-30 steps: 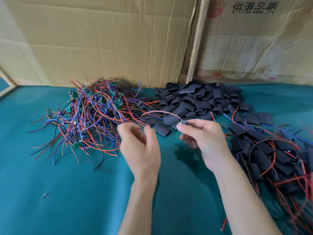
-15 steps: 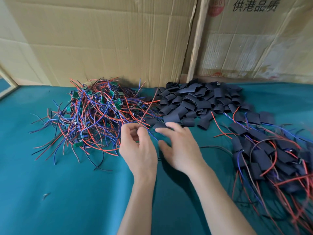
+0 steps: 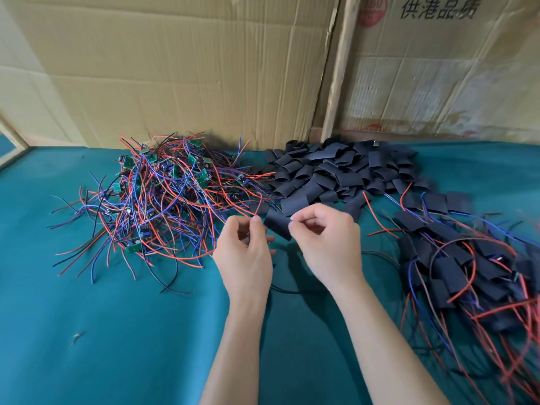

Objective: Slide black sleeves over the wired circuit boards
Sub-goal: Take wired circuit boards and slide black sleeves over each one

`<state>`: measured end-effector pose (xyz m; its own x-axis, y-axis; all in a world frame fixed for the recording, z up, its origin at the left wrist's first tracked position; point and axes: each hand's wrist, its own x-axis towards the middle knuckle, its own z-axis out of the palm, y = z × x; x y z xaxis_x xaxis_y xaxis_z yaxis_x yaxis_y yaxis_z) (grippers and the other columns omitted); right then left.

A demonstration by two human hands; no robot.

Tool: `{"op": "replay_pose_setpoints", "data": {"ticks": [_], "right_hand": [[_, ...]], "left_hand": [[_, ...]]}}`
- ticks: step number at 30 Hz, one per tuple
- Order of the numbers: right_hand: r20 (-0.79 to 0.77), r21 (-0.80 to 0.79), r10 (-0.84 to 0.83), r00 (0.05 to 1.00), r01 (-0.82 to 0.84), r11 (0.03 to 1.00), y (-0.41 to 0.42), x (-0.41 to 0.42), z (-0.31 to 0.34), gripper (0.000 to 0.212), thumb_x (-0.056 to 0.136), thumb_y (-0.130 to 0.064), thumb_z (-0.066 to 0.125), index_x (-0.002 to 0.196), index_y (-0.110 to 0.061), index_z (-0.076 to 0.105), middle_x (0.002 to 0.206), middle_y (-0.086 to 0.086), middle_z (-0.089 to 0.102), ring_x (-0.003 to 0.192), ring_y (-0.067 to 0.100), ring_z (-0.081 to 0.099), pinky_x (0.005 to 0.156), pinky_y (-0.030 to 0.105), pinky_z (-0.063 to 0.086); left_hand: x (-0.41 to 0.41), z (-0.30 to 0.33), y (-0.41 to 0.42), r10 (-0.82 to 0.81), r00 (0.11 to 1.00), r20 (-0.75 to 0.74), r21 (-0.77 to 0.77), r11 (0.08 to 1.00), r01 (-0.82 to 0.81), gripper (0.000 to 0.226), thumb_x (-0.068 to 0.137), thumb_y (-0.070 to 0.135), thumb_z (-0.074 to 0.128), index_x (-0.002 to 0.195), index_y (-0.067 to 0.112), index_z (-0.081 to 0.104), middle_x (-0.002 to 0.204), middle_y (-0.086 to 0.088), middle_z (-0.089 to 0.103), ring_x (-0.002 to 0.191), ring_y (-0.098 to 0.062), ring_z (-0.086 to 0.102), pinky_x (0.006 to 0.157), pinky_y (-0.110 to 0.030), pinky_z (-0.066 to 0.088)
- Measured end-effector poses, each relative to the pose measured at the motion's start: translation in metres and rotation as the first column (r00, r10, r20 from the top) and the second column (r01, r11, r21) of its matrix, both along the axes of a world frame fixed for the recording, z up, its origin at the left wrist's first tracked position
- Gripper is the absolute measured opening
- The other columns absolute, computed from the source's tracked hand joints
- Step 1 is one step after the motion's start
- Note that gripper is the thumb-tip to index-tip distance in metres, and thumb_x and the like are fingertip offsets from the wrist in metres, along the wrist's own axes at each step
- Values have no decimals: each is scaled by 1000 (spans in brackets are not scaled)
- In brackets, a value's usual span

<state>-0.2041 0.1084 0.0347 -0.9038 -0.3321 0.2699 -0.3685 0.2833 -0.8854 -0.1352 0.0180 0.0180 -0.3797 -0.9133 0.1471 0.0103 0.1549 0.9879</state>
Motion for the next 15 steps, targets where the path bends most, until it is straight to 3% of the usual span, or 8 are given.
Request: {"op": "replay_pose_setpoints", "data": {"ticks": [2,4,6,8,11,15], "right_hand": [[160,-123,51,986,-31,992,4,-3,4,14,78,-10,74,71,-22,74,64,-9,72,61,4,63,62,19,48],[264,-185,150,953,-102,977,5,-4,6,13,78,-9,74,72,-20,74,67,-4,72,64,9,62,67,36,53],[289,-193,210,934,-158,968,6,-3,6,8,74,-13,75,75,-21,73,69,-2,72,67,10,62,76,47,57],[304,-199,241,922,-186,962,6,-3,7,10,66,-19,75,75,-20,73,71,-2,72,68,10,63,80,47,58],[324,-215,282,903,-221,951,5,-3,6,17,64,-26,80,74,-15,73,76,4,74,72,13,65,85,49,58],[341,-255,300,891,-220,942,7,-4,5,24,63,-27,86,75,-10,75,85,17,75,75,19,67,91,52,56]], "left_hand": [[0,0,3,-45,999,-8,-28,999,44,18,99,17,58,82,14,60,78,-7,69,67,-12,73,50,-27,57],[-1,0,5,-76,997,18,-70,995,77,17,99,17,60,81,19,60,76,-3,69,67,-19,72,54,-29,59],[-1,0,5,-105,994,15,-91,990,106,17,98,15,61,82,21,61,76,-1,69,70,-26,71,59,-34,61],[-1,0,5,-122,992,25,-129,984,124,17,97,12,62,82,21,62,76,4,70,72,-21,69,68,-41,61],[1,2,7,-105,990,89,-244,962,124,17,94,8,63,84,21,64,76,12,69,73,-7,64,73,-31,54],[2,1,7,-129,985,112,-293,943,157,22,89,0,61,84,21,64,80,18,69,75,-5,64,68,-18,48]]}}
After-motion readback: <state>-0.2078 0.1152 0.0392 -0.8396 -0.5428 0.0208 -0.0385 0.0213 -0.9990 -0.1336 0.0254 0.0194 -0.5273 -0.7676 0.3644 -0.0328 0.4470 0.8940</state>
